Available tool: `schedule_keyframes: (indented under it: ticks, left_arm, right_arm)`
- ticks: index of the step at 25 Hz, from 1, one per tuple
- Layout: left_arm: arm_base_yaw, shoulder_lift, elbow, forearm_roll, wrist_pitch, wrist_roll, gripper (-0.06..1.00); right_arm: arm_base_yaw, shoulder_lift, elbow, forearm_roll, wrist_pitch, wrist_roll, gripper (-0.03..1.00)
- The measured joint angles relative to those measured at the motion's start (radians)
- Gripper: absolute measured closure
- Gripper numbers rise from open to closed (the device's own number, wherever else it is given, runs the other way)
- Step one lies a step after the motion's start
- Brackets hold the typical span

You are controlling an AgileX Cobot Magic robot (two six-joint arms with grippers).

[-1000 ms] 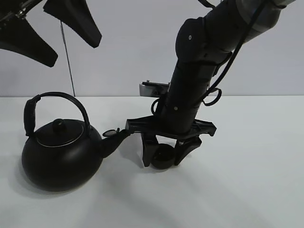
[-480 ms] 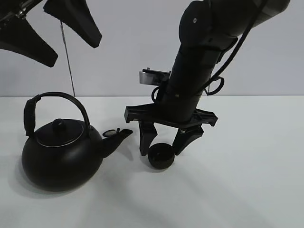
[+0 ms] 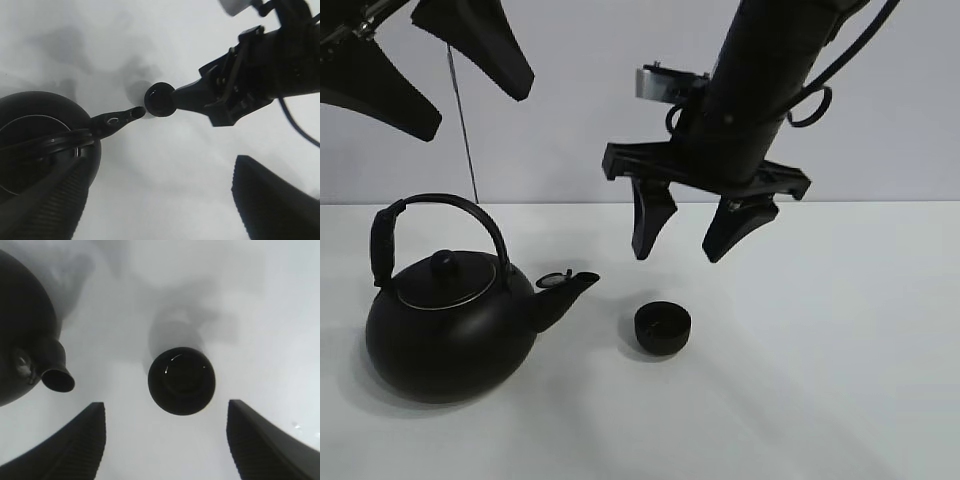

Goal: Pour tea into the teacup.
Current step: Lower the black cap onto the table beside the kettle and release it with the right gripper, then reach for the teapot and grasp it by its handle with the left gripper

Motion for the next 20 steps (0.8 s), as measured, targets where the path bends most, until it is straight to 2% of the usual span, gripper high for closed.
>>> schedule_keyframes:
  ticks: [12,20]
  left_arm:
    - [0.0,0.0,0.0,0.0,0.0,0.0,0.37]
    - [0.0,0.0,0.0,0.0,0.0,0.0,0.37]
  right_arm:
    - [-0.124,-0.184,0.054,-0.054,0.158,0.0,0.49]
    - [-0.208,-0.384,0.19,-0.049,0.164,-0.001,0.49]
